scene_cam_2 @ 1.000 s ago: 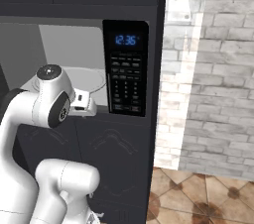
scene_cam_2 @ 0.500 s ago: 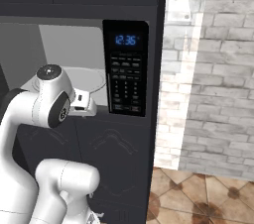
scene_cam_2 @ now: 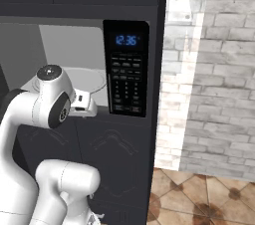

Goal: Place the sponge inside the microwave to prepare for sanitizing.

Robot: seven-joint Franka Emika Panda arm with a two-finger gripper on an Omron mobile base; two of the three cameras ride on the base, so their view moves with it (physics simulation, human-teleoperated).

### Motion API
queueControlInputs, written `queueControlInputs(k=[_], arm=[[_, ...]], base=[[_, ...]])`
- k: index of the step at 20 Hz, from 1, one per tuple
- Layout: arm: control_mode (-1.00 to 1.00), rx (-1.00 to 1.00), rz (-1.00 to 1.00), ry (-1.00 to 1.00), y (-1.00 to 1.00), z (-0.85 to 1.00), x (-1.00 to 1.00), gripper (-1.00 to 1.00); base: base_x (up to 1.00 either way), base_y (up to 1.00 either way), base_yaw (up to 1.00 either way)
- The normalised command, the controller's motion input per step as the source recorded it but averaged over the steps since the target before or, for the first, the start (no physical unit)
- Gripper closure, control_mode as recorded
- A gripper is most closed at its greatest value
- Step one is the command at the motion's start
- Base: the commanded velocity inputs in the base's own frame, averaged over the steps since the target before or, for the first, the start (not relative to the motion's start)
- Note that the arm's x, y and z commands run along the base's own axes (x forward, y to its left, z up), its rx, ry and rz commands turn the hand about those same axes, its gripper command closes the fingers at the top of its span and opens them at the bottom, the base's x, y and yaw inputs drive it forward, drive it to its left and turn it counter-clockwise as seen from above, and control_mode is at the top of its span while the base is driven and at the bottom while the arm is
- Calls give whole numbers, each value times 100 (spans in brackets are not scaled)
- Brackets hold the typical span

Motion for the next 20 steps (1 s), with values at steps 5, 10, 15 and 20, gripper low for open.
queueControlInputs(k=[5,10,15,20], arm=[[-100,0,0,0,0,0,0,-100],[-100,0,0,0,0,0,0,-100],[-100,0,0,0,0,0,0,-100],[-100,0,0,0,0,0,0,-100]], base=[[0,0,0],[0,0,0],[0,0,0],[0,0,0]])
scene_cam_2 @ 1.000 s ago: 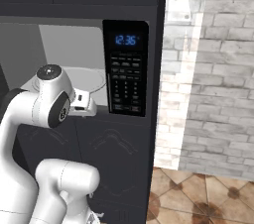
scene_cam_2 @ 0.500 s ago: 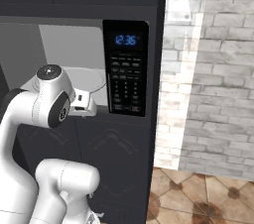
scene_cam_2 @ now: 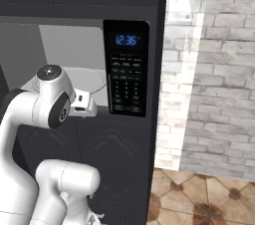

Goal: Place the sponge inside the microwave to prepare for sanitizing.

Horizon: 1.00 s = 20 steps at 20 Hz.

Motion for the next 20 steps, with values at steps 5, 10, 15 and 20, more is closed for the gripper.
queueControlInputs(k=[5,10,15,20], arm=[[-100,0,0,0,0,0,0,-100],[-100,0,0,0,0,0,0,-100],[100,0,0,0,0,0,0,-100],[100,0,0,0,0,0,0,-100]], base=[[0,0,0],[0,0,0],[0,0,0],[0,0,0]])
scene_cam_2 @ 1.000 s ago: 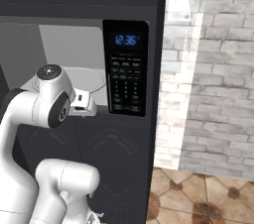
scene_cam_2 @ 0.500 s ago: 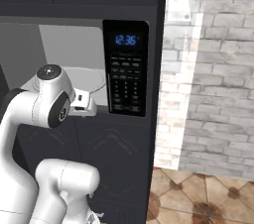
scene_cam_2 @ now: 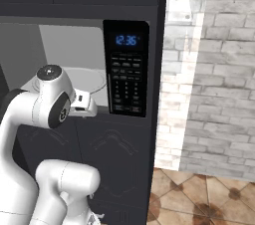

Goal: Place the sponge inside the microwave to prepare for sanitizing.

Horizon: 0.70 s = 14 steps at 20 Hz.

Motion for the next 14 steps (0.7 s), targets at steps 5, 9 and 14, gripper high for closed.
queueControlInputs(k=[5,9,14], arm=[[100,0,0,0,0,0,0,-100],[100,0,0,0,0,0,0,-100],[100,0,0,0,0,0,0,-100]], base=[[-6,0,0],[-61,0,0],[-74,0,-1]])
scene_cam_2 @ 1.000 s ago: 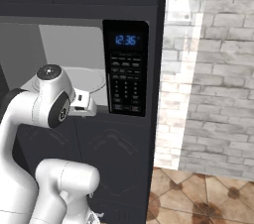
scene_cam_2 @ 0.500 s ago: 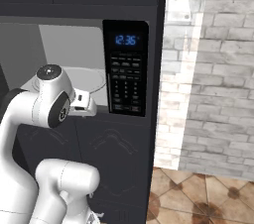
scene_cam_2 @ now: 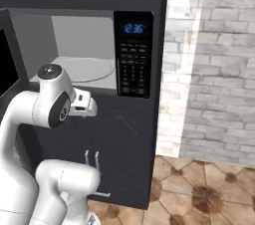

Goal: Place the sponge inside the microwave to prepare for sanitizing.

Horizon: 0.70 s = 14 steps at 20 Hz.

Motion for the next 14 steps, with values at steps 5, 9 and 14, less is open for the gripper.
queueControlInputs(k=[5,9,14], arm=[[100,0,0,0,0,0,0,-100],[100,0,0,0,0,0,0,-100],[100,0,0,0,0,0,0,-100]], base=[[-66,0,-4],[-39,0,-7],[-1,12,-82]])
